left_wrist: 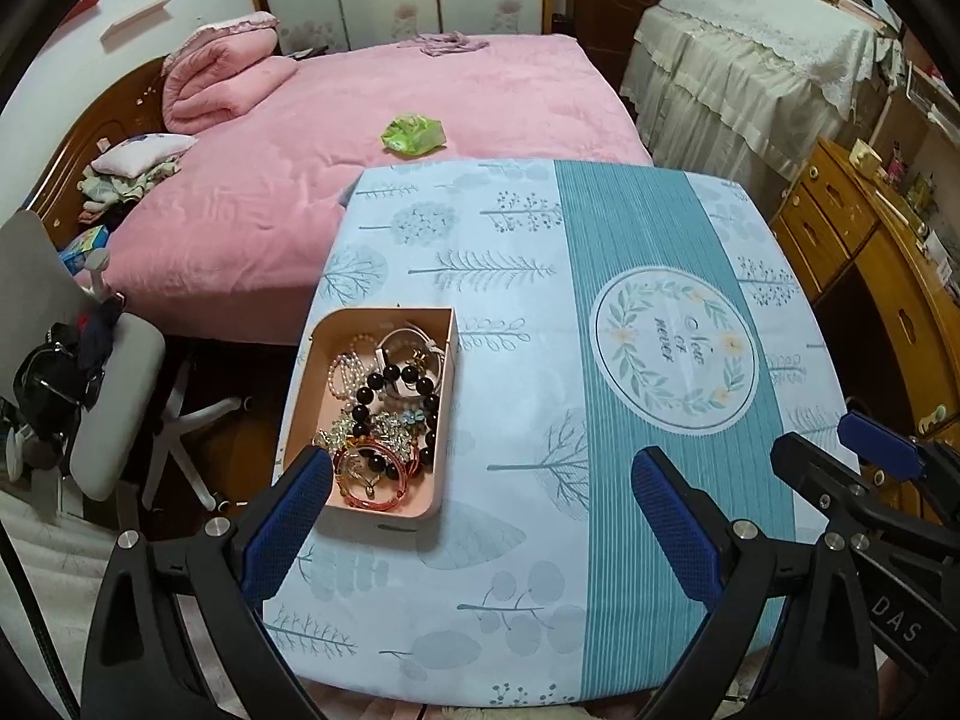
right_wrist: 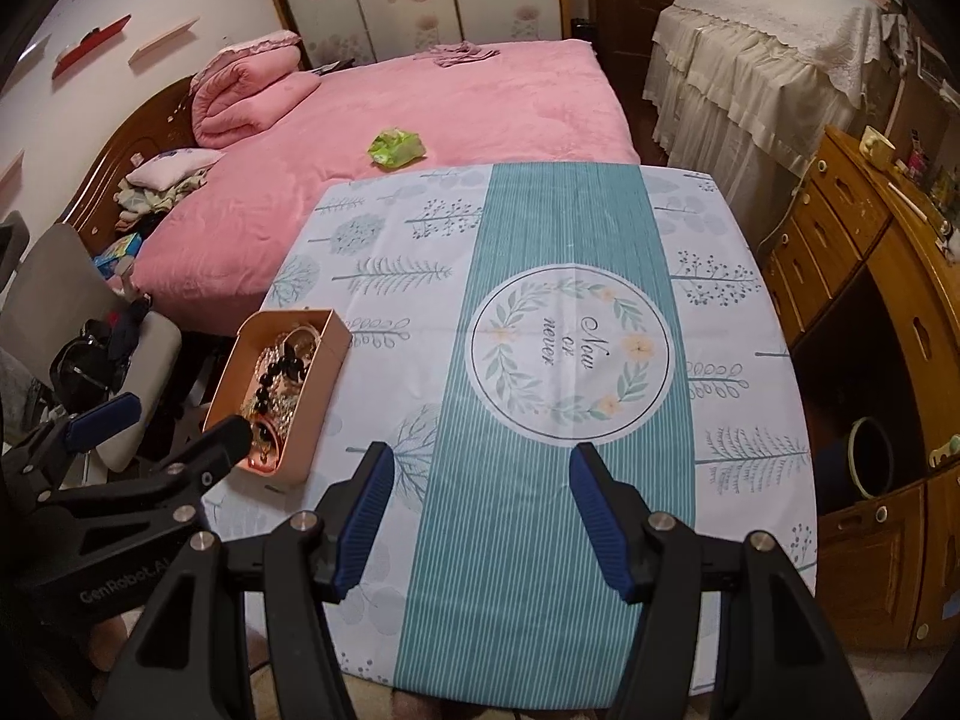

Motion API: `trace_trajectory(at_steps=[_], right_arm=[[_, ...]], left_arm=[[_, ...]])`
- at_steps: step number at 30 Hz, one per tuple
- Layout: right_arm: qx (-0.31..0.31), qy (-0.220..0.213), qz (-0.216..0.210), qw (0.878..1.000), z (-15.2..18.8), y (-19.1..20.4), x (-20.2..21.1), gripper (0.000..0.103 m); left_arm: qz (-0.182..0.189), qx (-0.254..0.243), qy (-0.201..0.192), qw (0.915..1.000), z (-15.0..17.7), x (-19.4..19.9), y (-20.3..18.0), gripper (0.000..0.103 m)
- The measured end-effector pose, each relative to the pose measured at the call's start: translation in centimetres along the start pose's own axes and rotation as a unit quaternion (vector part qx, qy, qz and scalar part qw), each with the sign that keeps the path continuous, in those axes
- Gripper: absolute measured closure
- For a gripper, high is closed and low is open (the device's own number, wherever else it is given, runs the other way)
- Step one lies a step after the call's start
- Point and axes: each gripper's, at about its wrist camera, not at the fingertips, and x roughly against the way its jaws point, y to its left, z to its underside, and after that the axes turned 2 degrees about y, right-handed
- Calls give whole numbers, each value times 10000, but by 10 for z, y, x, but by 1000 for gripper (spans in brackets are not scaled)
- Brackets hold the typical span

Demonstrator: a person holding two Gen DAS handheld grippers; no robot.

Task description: Organize jewelry

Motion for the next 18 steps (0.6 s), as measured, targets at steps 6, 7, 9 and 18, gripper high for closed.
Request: trace_trajectory(at_steps=[6,7,9,18], right_arm=[[10,114,54,9999,0,6,-4,42],[4,126,58,9999,0,6,-5,42],[15,166,68,9998,0,7,-6,42],[38,194,61,9998,4,6,-7,42]], left_arm=[[89,16,160,9998,0,-9,3,4],[106,27,175,9998,0,-10,4,4],[139,48,213,9997,1,-11,4,4],[134,50,224,9996,3,-13,5,4]])
